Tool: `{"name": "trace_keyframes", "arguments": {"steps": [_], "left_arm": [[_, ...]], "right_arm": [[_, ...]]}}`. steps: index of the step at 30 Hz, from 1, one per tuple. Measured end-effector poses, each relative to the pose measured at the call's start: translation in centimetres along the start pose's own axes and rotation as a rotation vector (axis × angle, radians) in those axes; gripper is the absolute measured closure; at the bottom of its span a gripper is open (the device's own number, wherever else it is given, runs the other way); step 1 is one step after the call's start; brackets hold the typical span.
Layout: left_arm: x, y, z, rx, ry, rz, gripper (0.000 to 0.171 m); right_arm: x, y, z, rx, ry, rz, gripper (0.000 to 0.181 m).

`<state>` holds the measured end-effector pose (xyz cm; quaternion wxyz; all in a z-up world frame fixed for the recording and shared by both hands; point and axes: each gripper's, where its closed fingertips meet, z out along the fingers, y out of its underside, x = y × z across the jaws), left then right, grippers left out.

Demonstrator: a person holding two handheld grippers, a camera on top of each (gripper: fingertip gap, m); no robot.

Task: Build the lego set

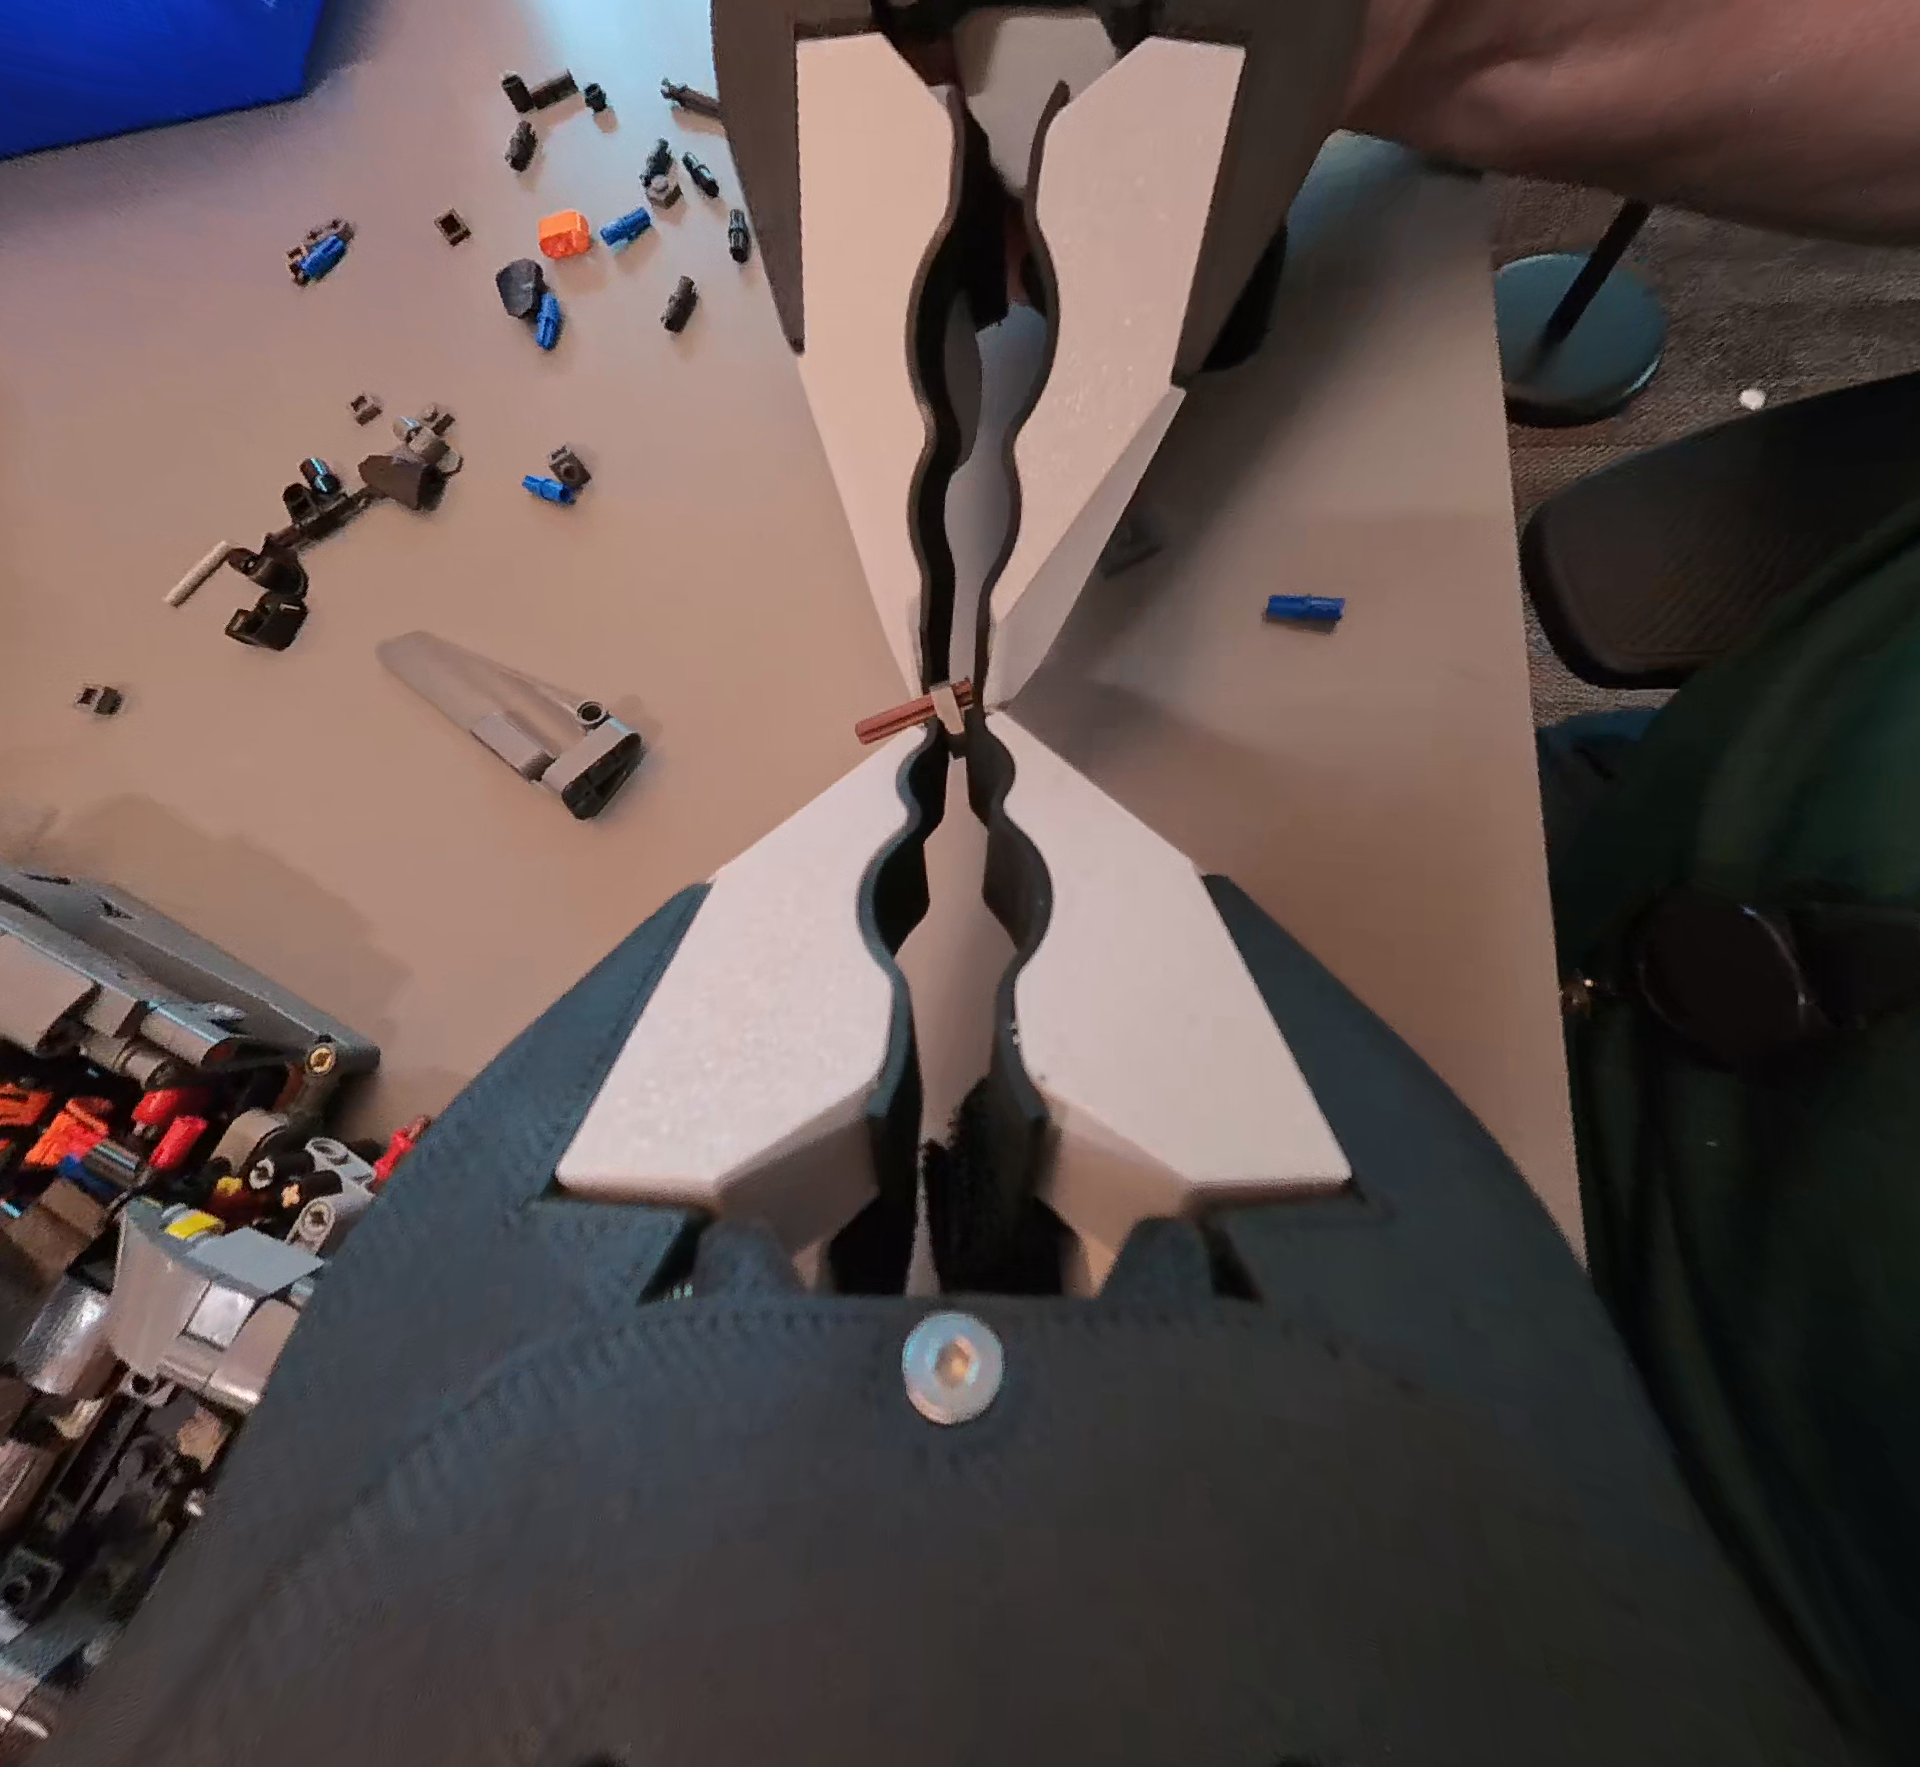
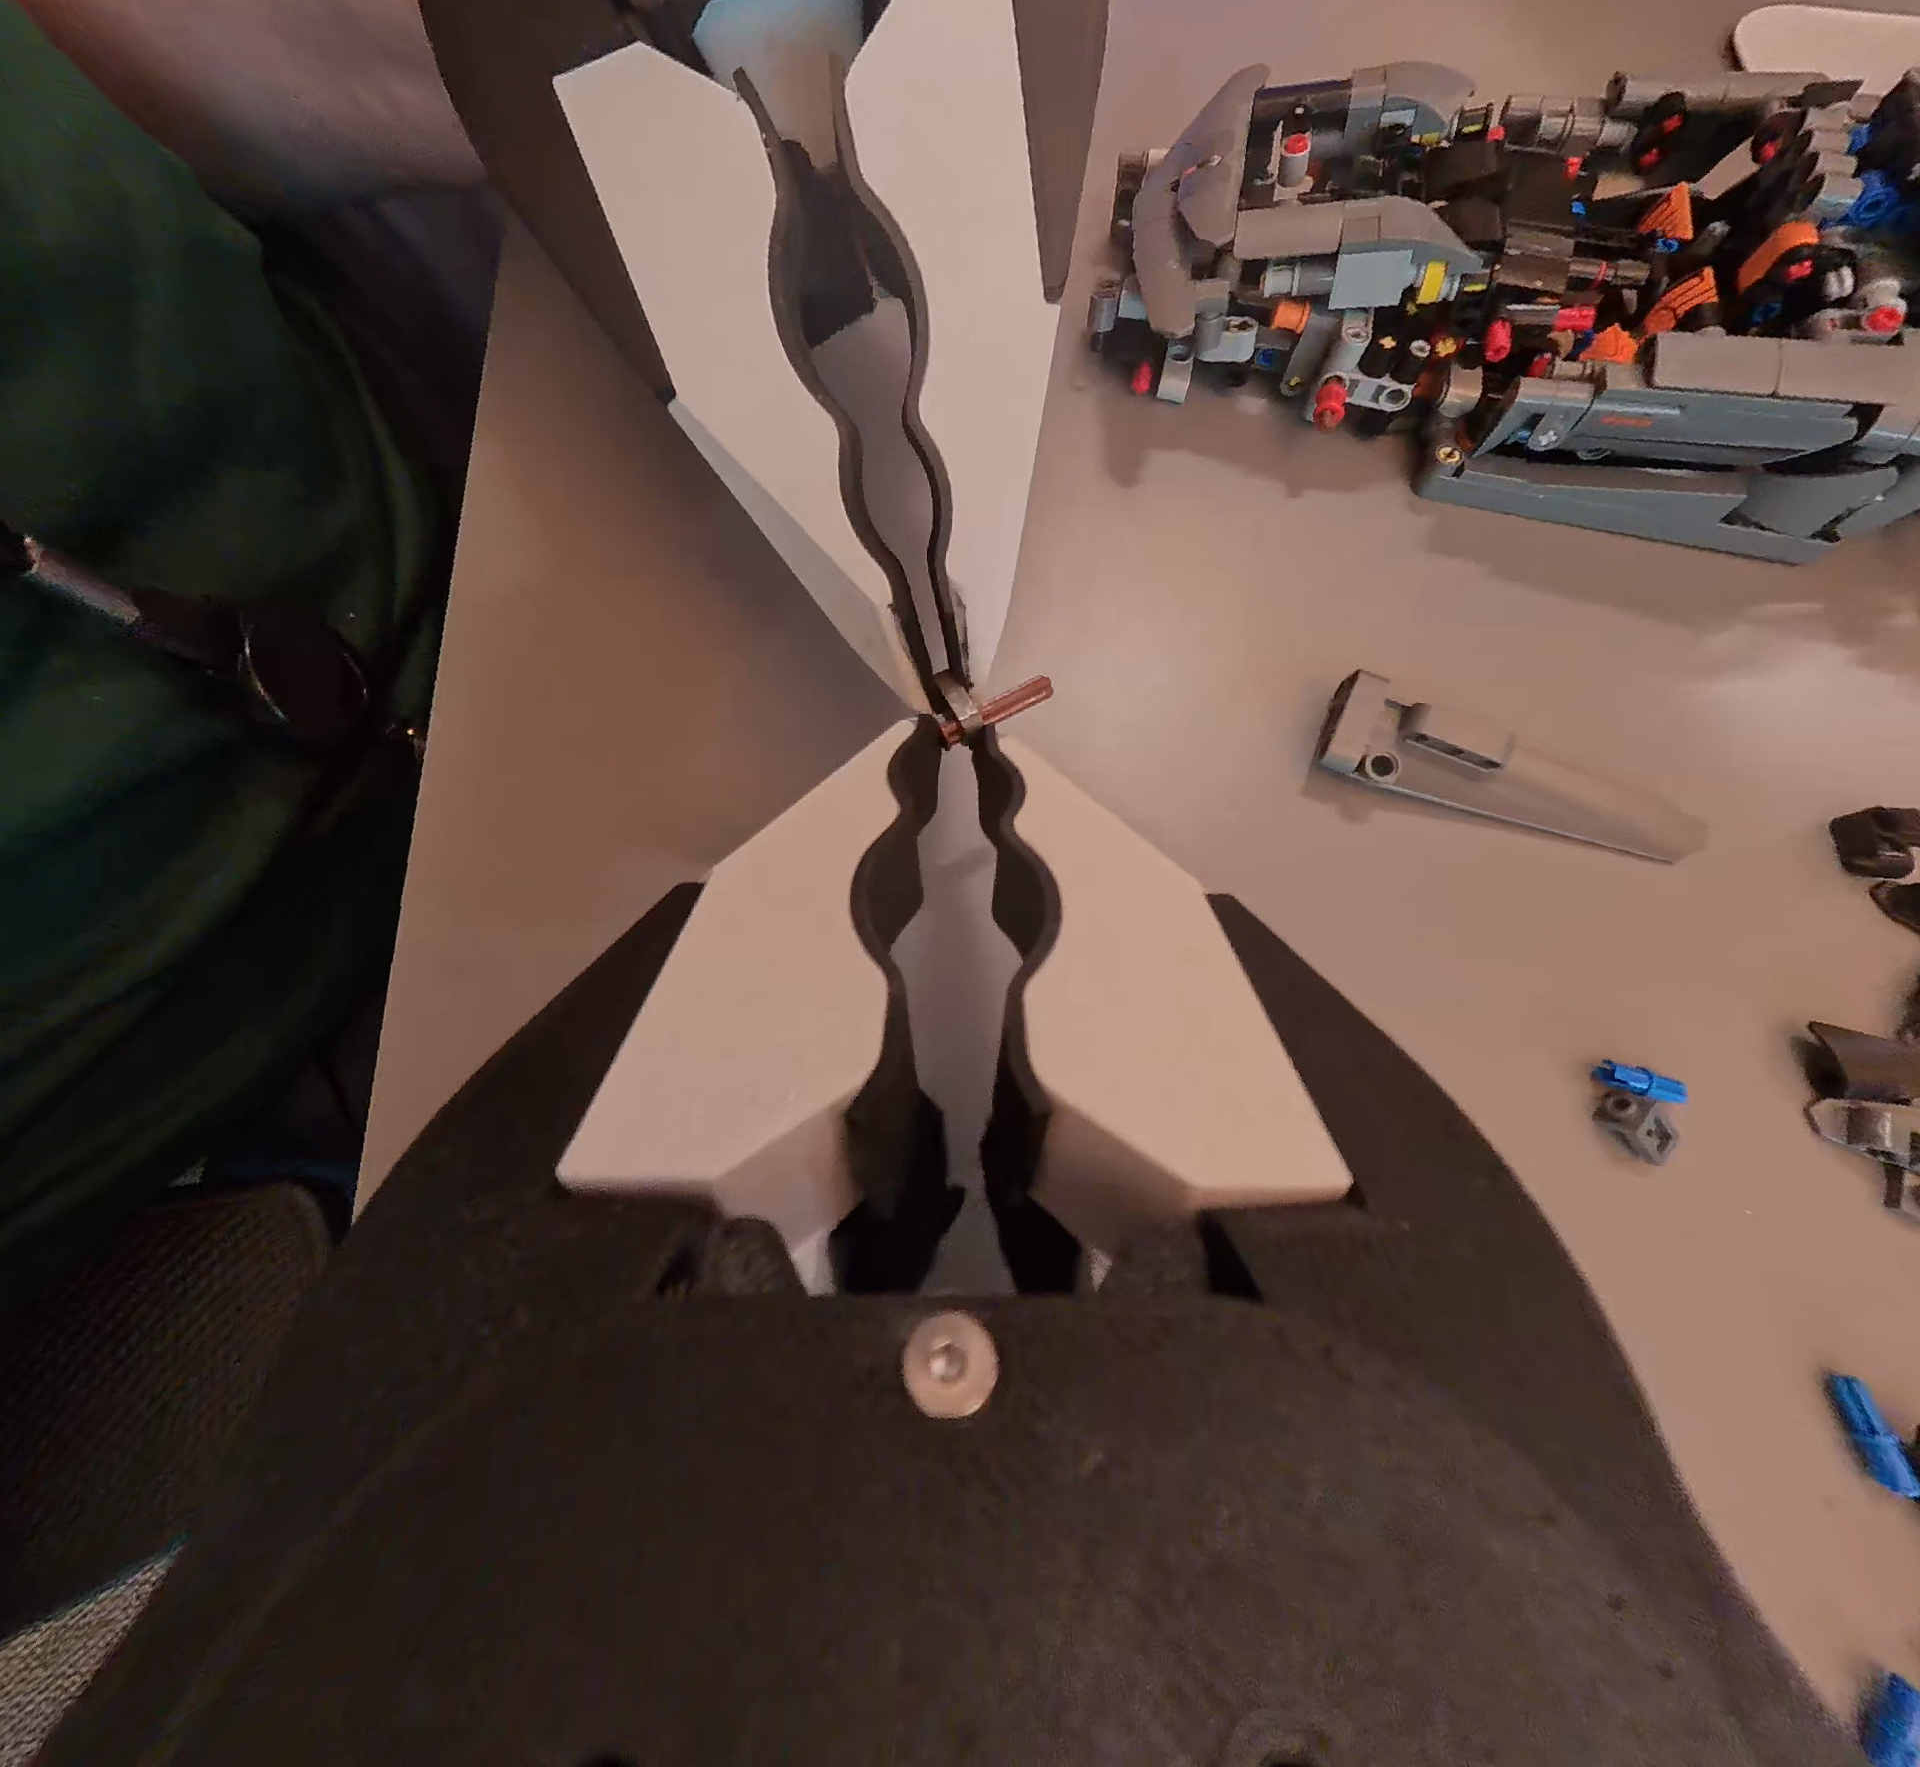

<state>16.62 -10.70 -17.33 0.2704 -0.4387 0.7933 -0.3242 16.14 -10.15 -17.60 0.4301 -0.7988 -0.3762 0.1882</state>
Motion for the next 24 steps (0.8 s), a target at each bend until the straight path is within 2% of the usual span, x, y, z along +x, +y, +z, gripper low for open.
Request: {"name": "trace_keyframes", "arguments": {"steps": [4,13,24], "left_arm": [[-0.1,-0.4,-0.5,0.012,-0.002,0.012,0.169],[-0.3,-0.3,-1.2,0.004,-0.016,0.023,0.169],[-0.7,1.0,-1.2,-0.026,-0.049,-0.028,0.169]], "right_arm": [[0.0,-0.7,-0.3,0.033,0.0,-0.023,0.175],[0.1,-1.4,-0.1,-0.012,0.018,-0.097,0.175],[0.3,-1.2,1.2,-0.051,-0.008,-0.102,0.176]]}}
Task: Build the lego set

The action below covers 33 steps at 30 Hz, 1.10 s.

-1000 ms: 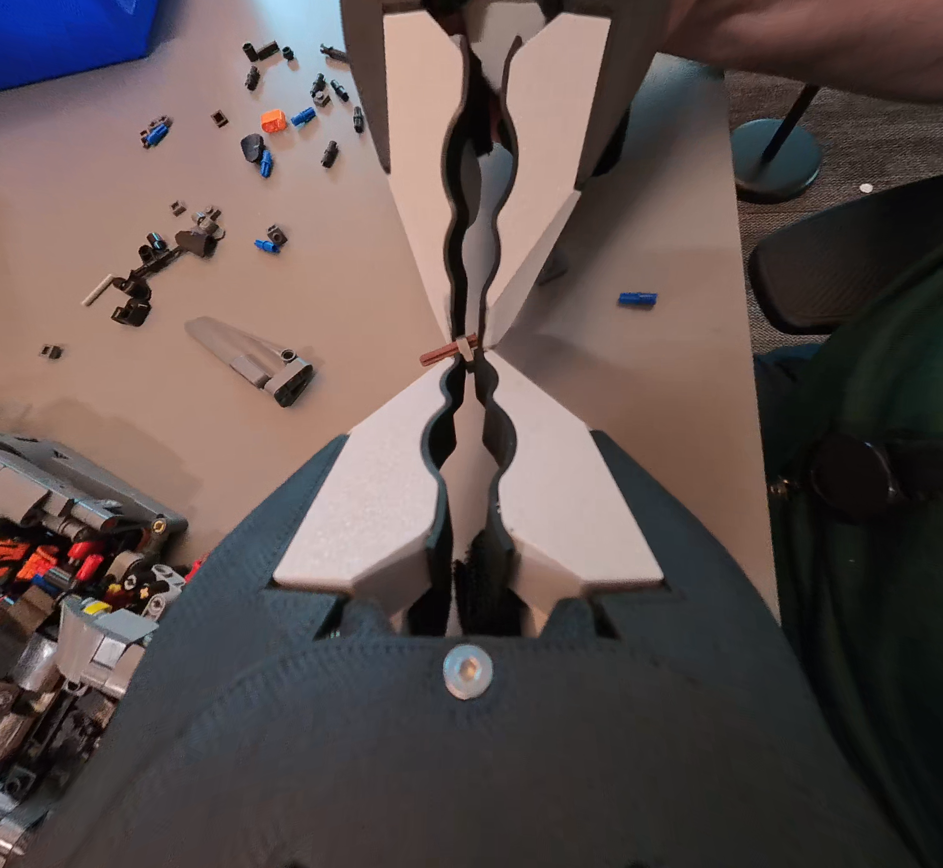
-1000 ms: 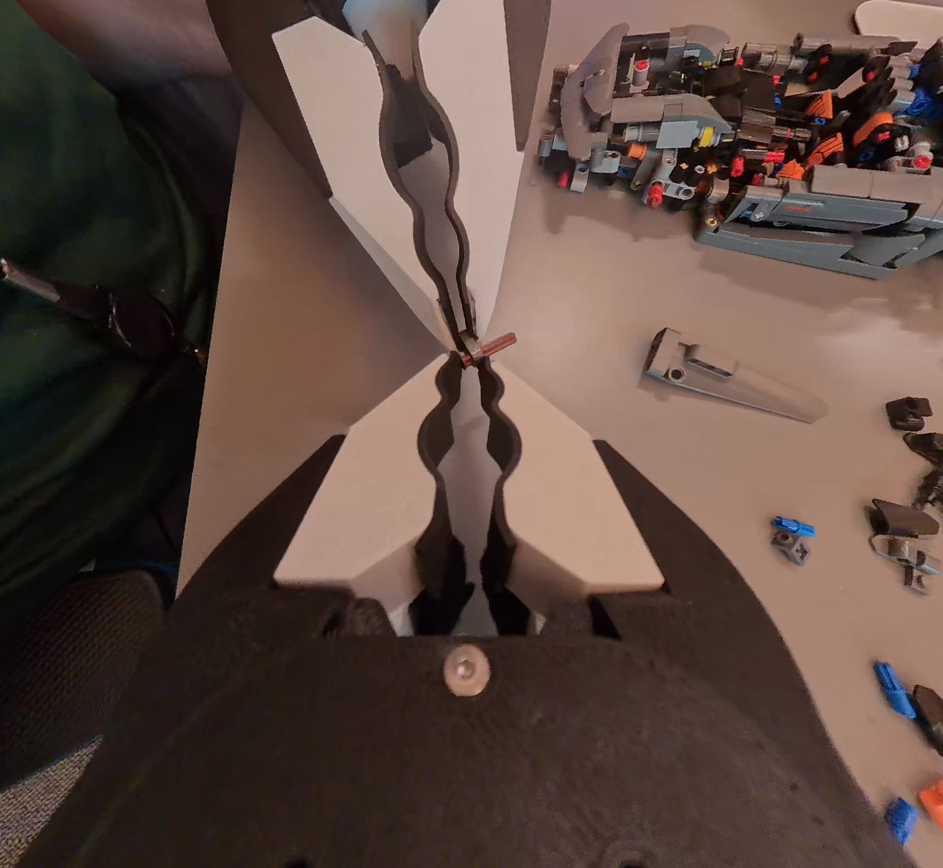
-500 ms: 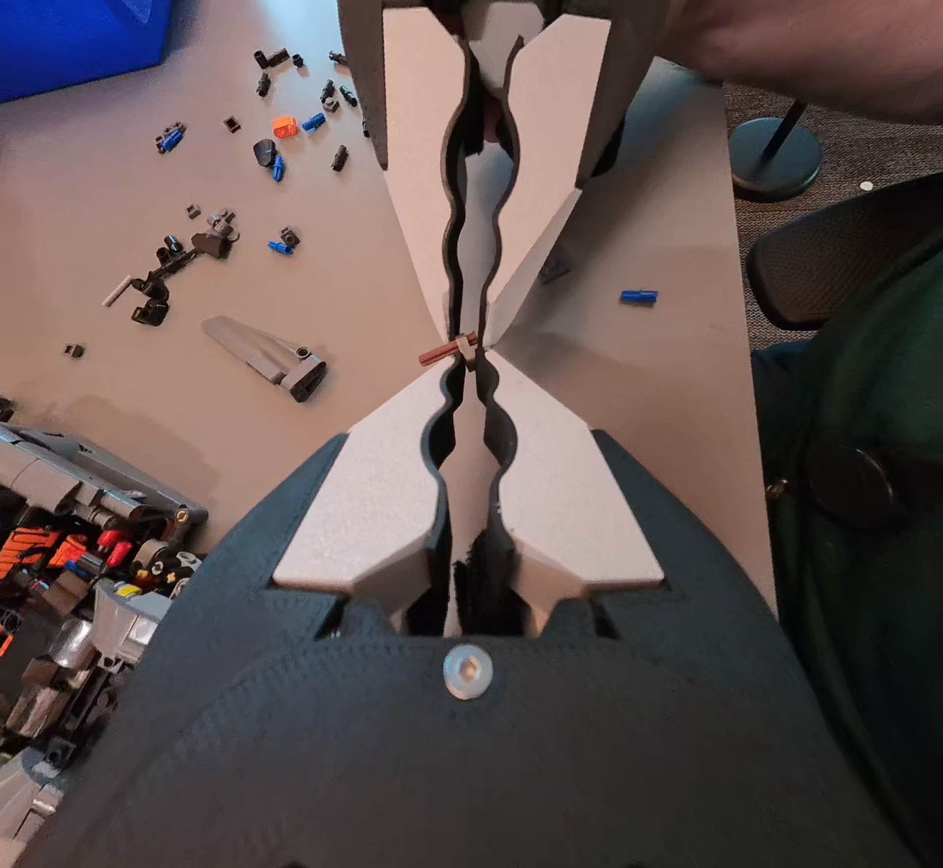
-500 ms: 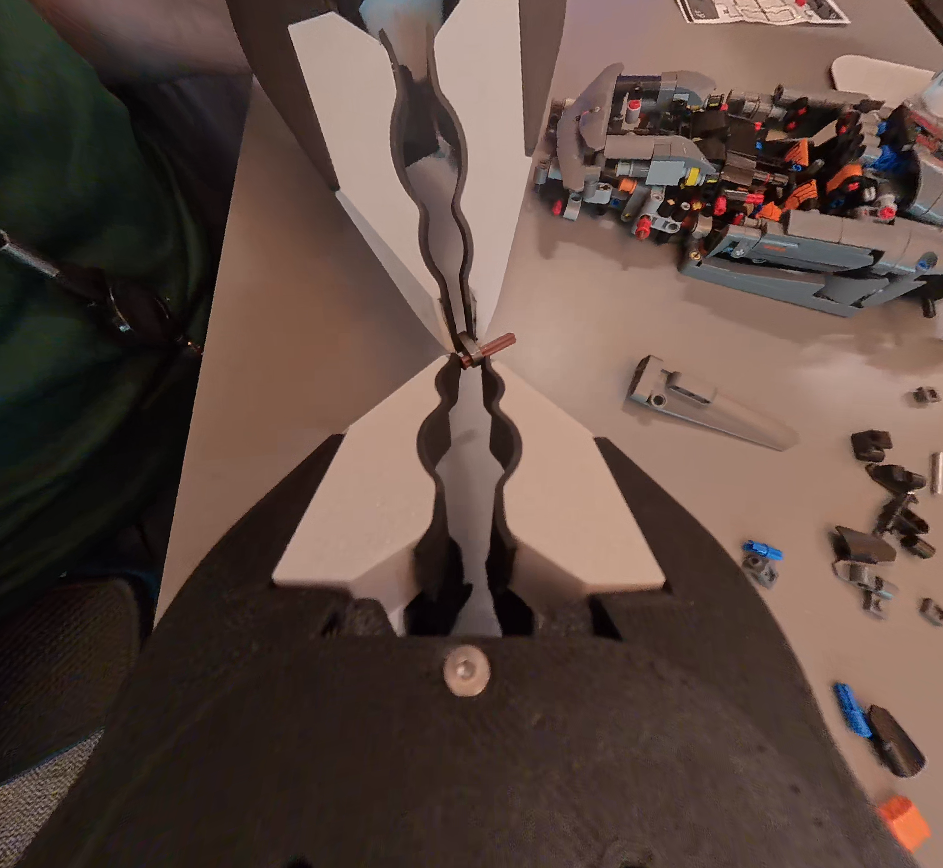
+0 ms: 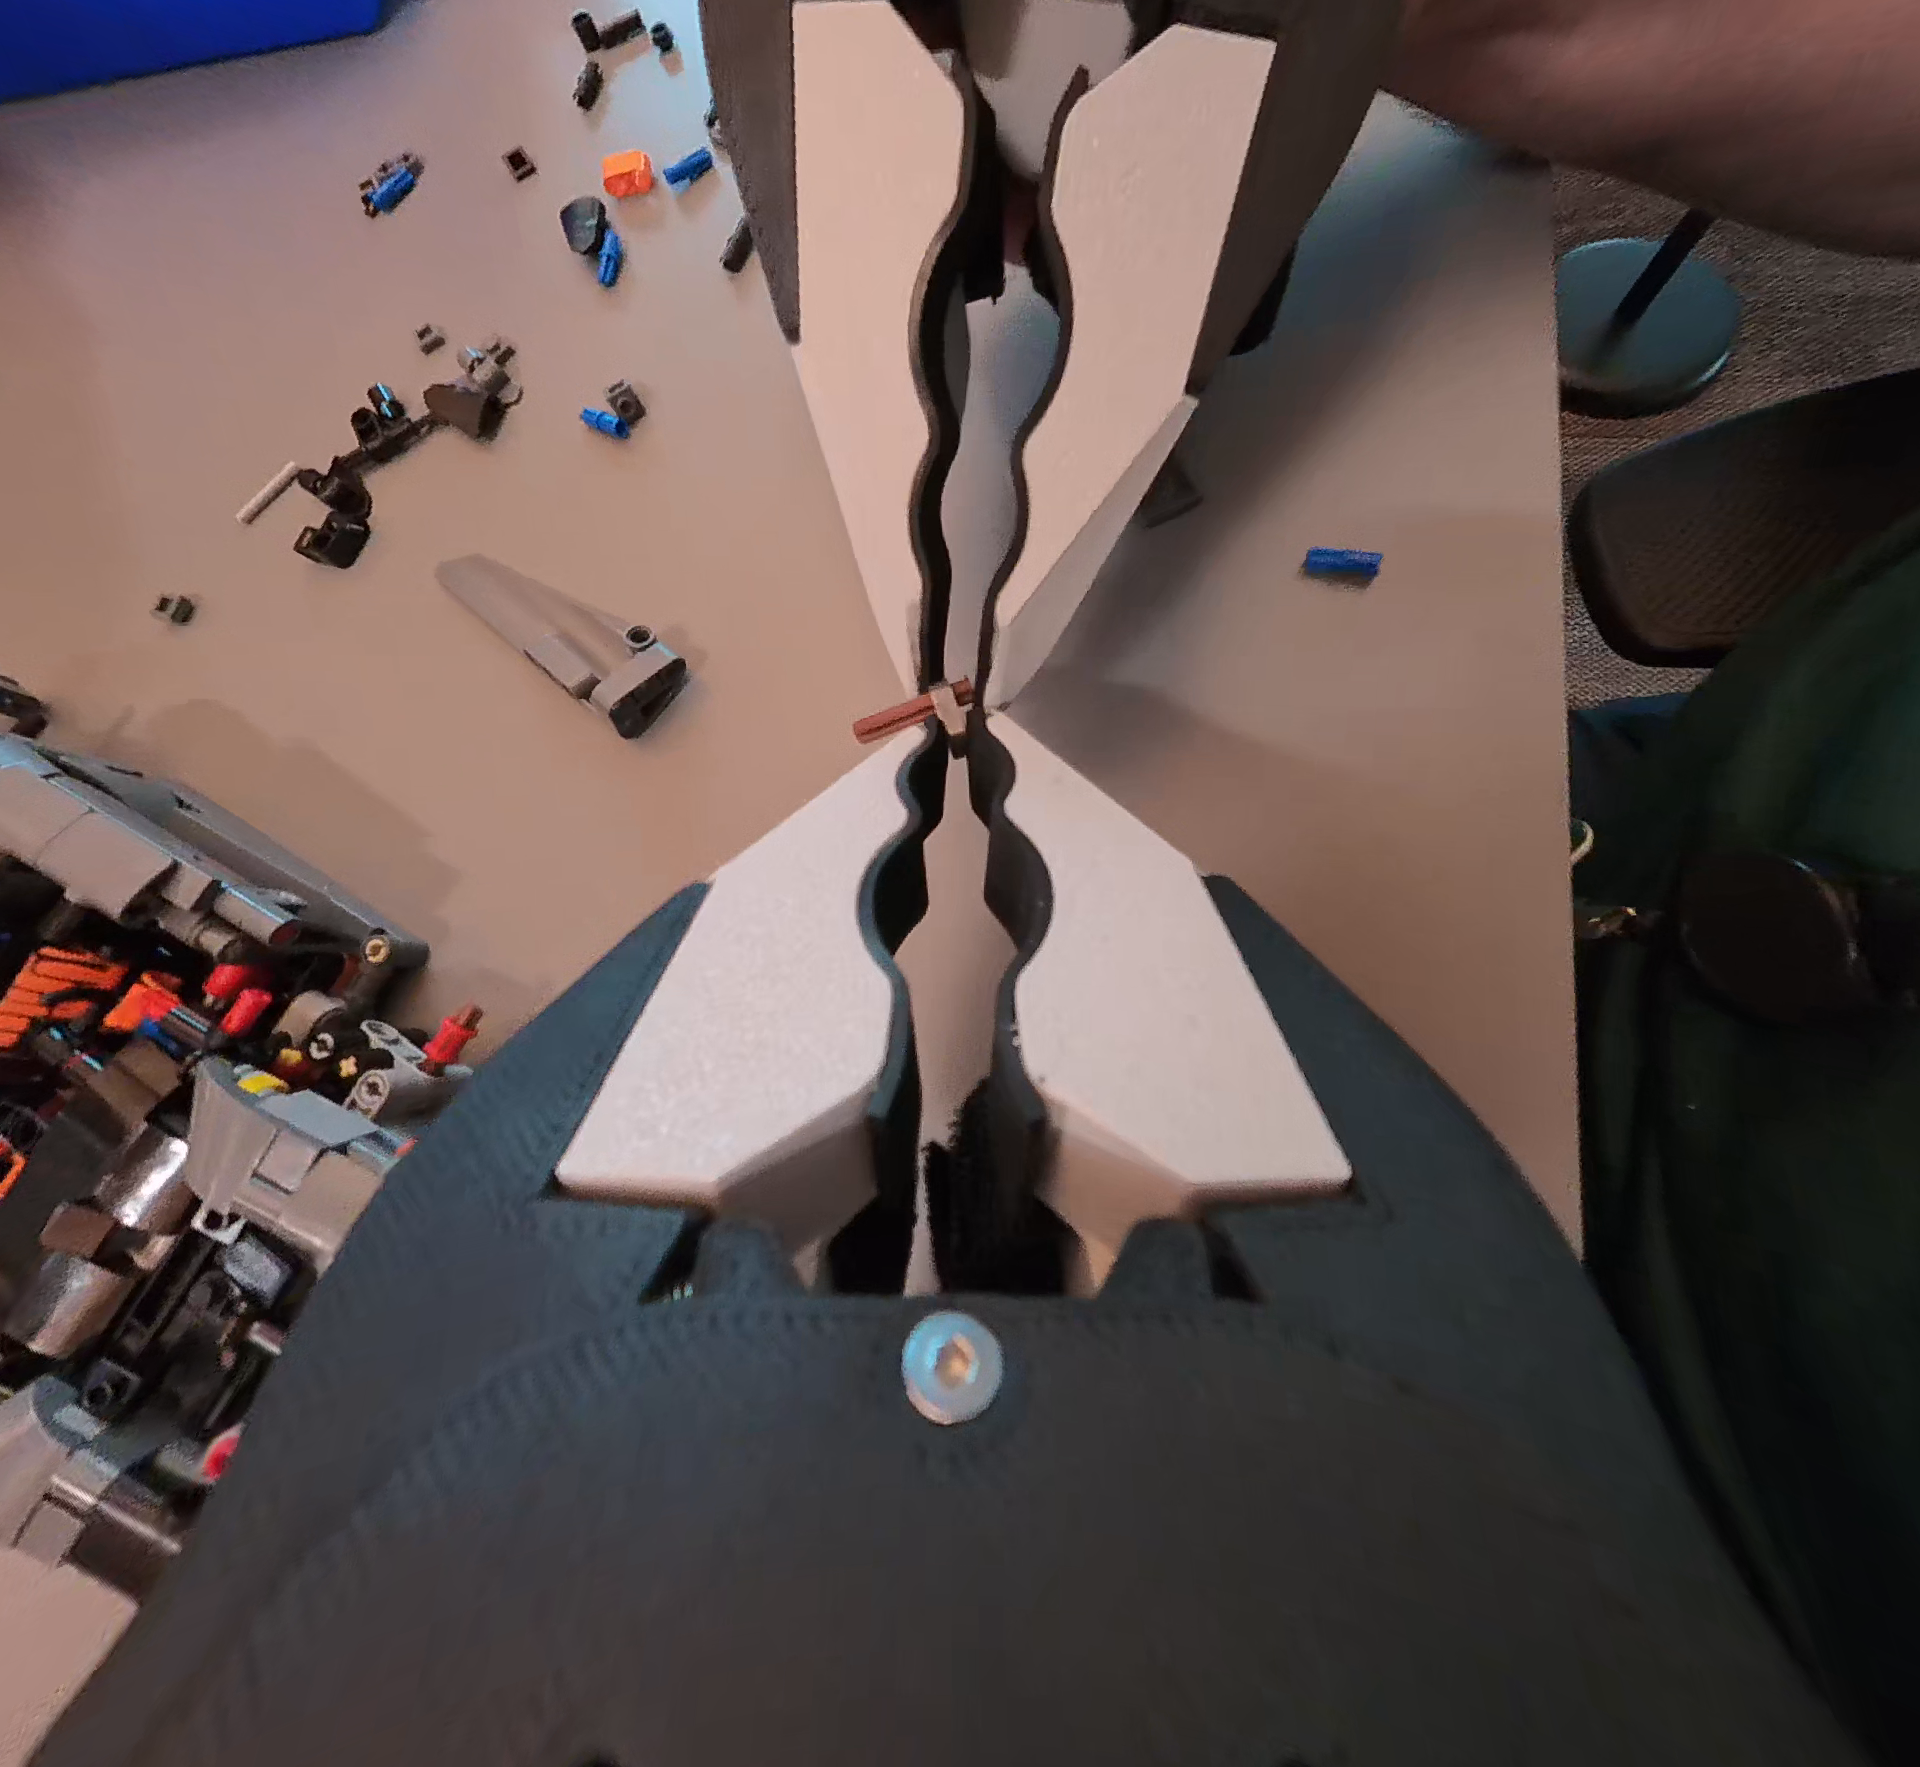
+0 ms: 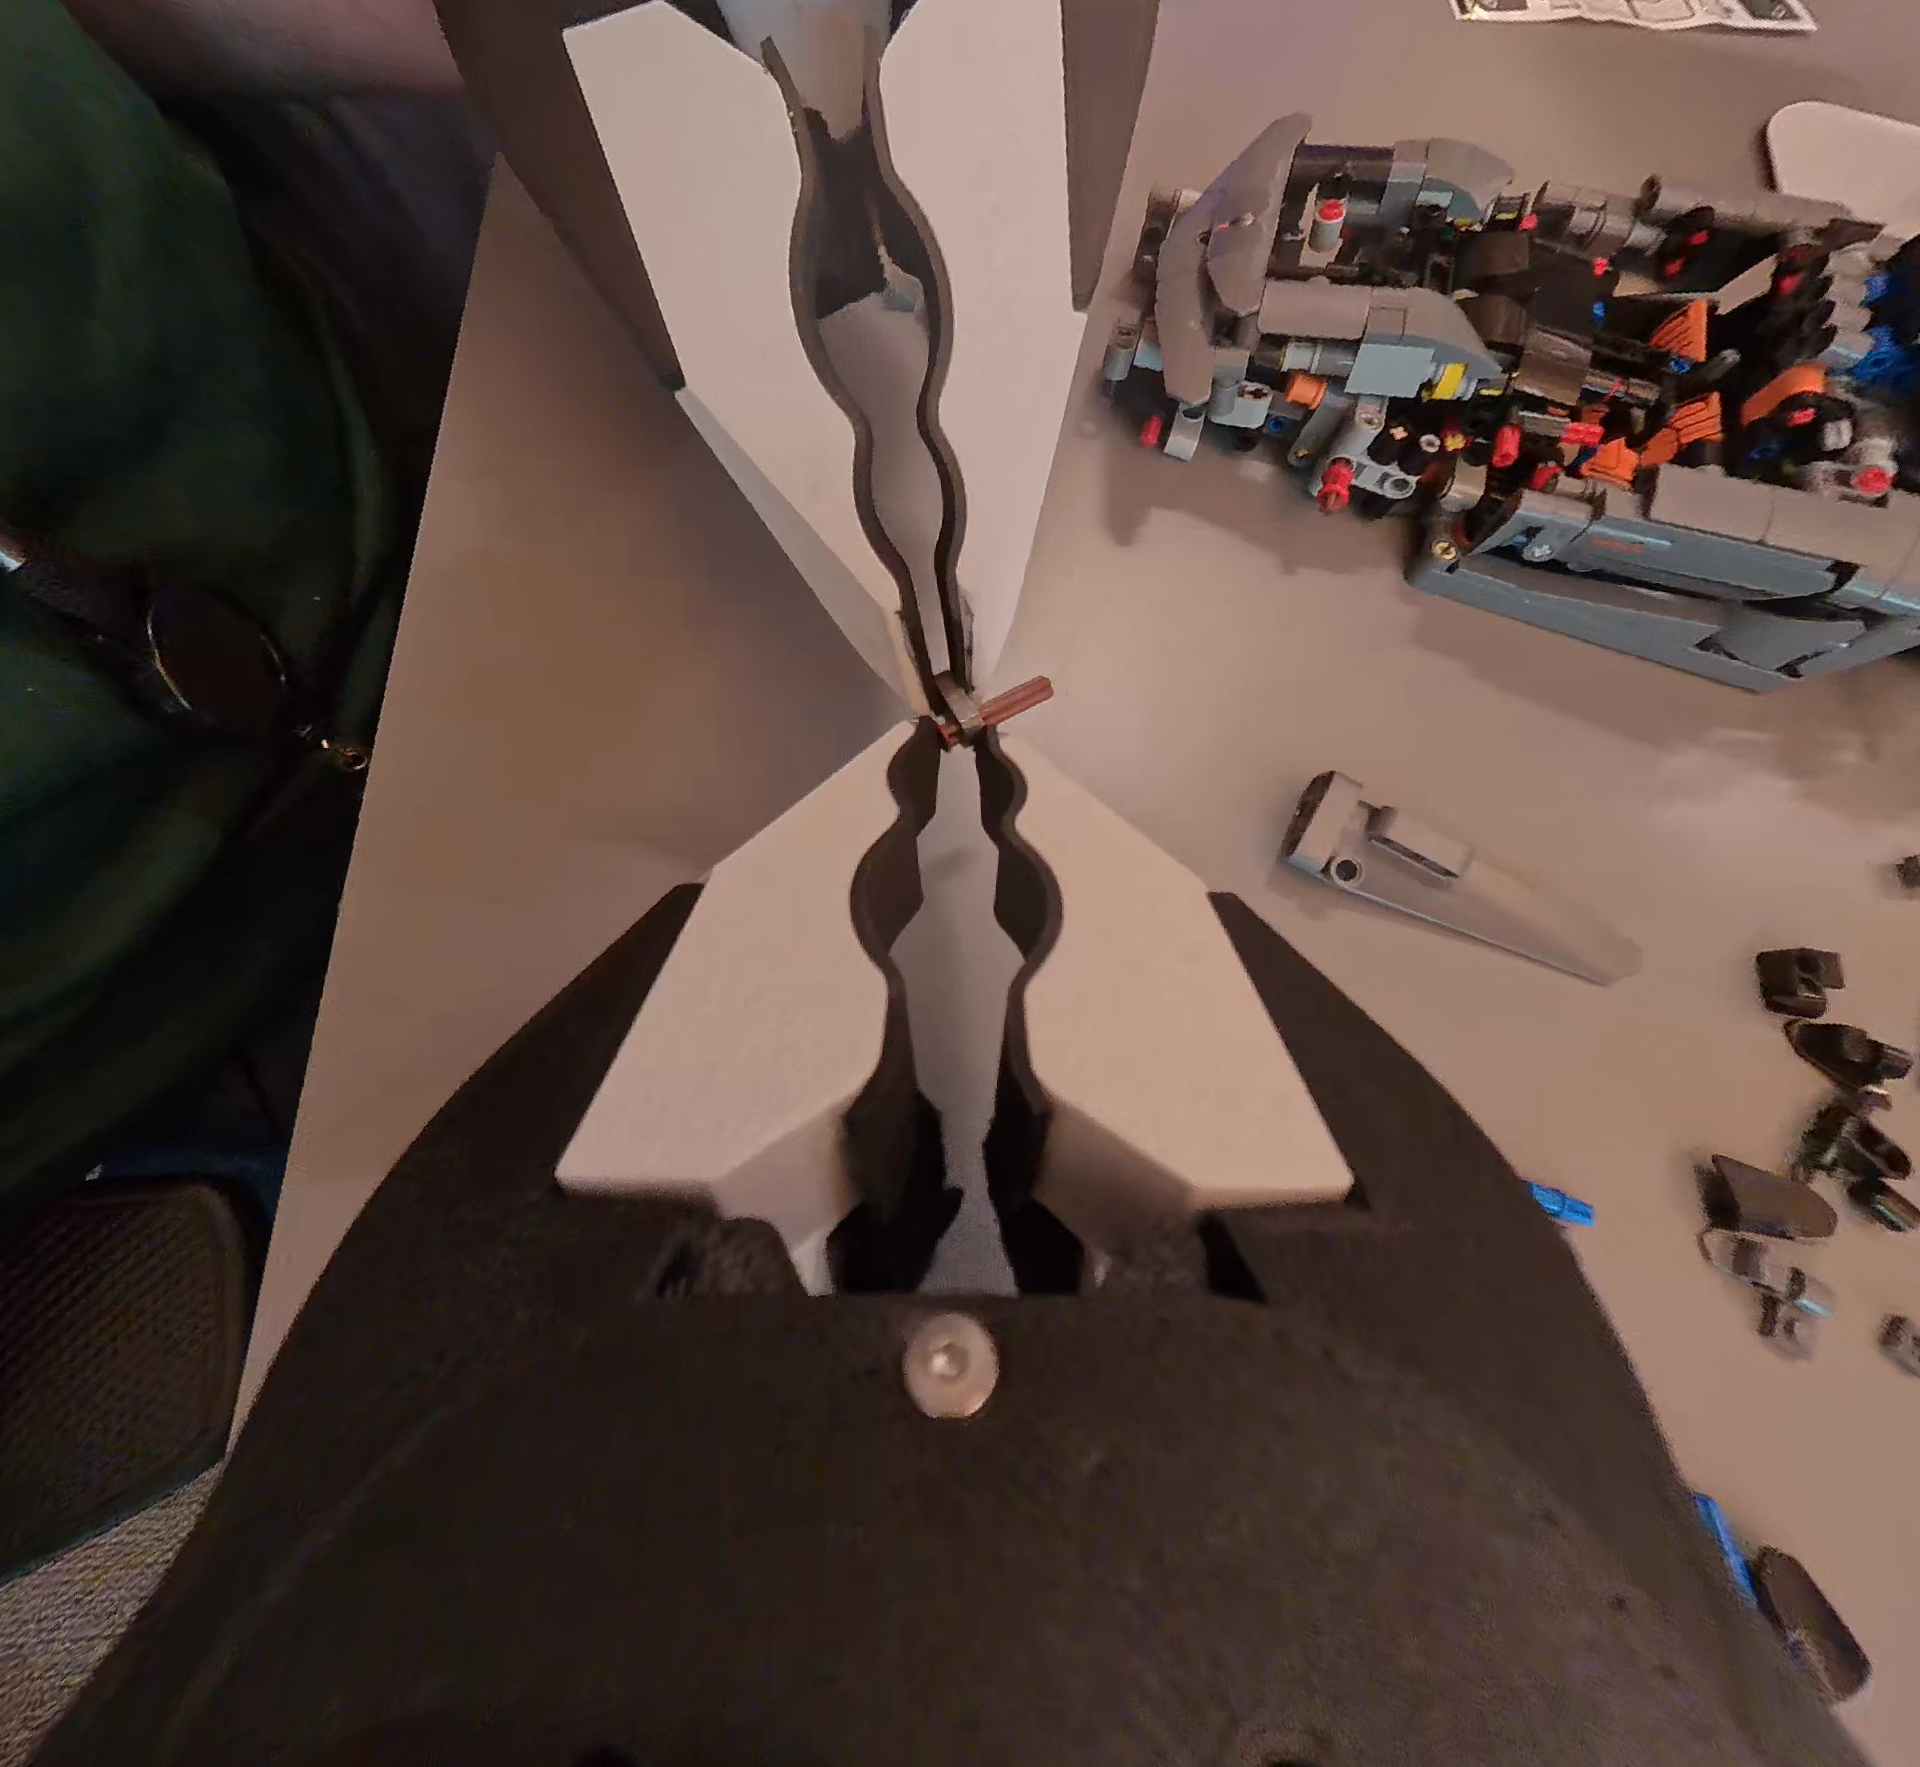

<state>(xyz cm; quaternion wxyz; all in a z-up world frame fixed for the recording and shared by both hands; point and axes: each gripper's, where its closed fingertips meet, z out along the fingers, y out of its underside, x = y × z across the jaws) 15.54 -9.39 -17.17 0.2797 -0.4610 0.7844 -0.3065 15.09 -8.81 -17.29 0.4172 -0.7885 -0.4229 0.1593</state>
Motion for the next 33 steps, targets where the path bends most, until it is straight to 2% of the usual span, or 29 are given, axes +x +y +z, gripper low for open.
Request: {"name": "trace_keyframes", "arguments": {"steps": [3,9,15,19,23,28,31,33], "left_arm": [[-0.7,0.3,0.4,-0.002,-0.053,-0.052,0.169],[-2.5,2.4,1.0,-0.082,-0.138,-0.156,0.169],[-2.7,3.6,2.0,-0.136,-0.163,-0.191,0.169],[-2.6,3.6,2.0,-0.143,-0.193,-0.149,0.169],[-2.5,3.6,2.0,-0.139,-0.188,-0.173,0.169],[-2.3,3.4,2.1,-0.121,-0.183,-0.189,0.164],[-2.2,3.3,2.0,-0.114,-0.186,-0.193,0.155],[-2.3,3.5,1.8,-0.116,-0.195,-0.205,0.152]], "right_arm": [[0.5,0.3,0.2,0.003,-0.007,0.043,0.175],[2.5,1.2,-1.1,0.038,0.079,0.09,0.17],[3.9,1.1,-2.7,0.097,0.151,0.13,0.174],[4.4,1.7,-4.9,0.087,0.244,0.163,0.174],[4.7,3.6,-8.4,0.085,0.346,0.263,0.174],[6.2,7.3,-12.2,0.008,0.519,0.378,0.169],[8.2,9.7,-13.5,-0.091,0.625,0.426,0.169],[9.2,10.7,-13.5,-0.143,0.641,0.439,0.168]]}}
